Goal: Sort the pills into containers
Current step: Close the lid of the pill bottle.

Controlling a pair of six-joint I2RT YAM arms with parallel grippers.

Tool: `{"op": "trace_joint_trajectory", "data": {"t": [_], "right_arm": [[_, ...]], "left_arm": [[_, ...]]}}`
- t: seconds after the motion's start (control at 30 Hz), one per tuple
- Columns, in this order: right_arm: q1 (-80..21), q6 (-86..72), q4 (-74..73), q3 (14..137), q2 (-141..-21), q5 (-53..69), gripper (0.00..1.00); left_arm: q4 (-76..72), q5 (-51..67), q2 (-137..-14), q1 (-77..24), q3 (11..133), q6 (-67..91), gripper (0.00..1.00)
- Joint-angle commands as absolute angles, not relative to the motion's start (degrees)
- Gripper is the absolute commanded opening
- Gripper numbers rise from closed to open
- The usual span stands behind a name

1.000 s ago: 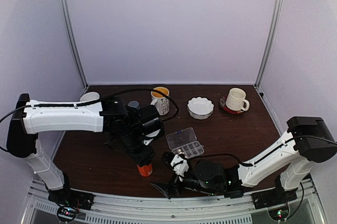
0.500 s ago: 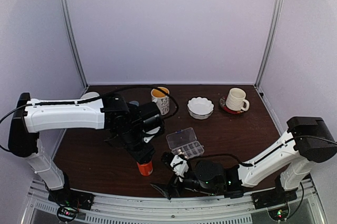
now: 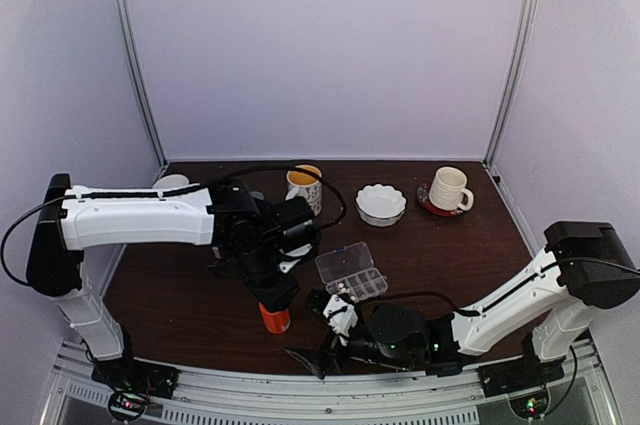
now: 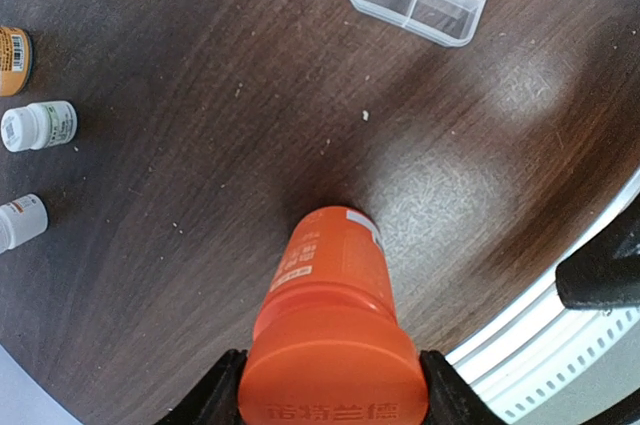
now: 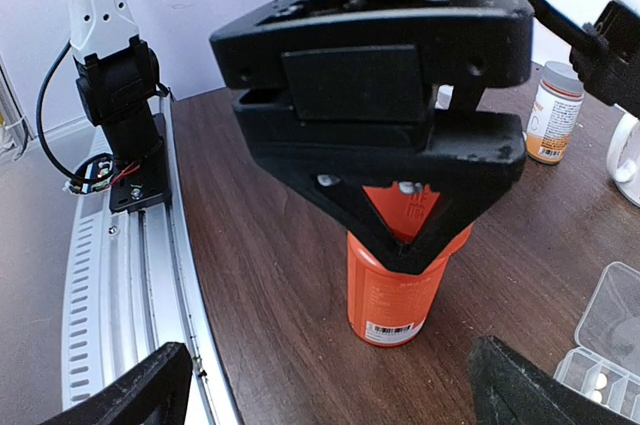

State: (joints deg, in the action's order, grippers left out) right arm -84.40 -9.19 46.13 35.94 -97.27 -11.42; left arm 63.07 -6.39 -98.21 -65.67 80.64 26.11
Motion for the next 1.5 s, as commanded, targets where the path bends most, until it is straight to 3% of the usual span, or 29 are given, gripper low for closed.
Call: {"op": "trace_joint_trajectory", "data": {"t": [0.0,0.83,1.47], "right_arm": [[-84.70,-9.05,46.63,36.30,-98.25,-11.29,1.00],[-84.65,-8.96,46.39,37.31,-98.72,-11.07,1.00],[-84.75,-9.16,45.72,37.62,-98.74,-11.07,1.00]], "left_arm": [[62.67,-5.91,-98.53,-65.08,79.56,25.05,0.55],[65.83,-7.01,-94.32,-64.81,80.75,26.67,0.55],[60.14,-4.72,-97.26,-64.69,75.96,25.63,0.56]]}}
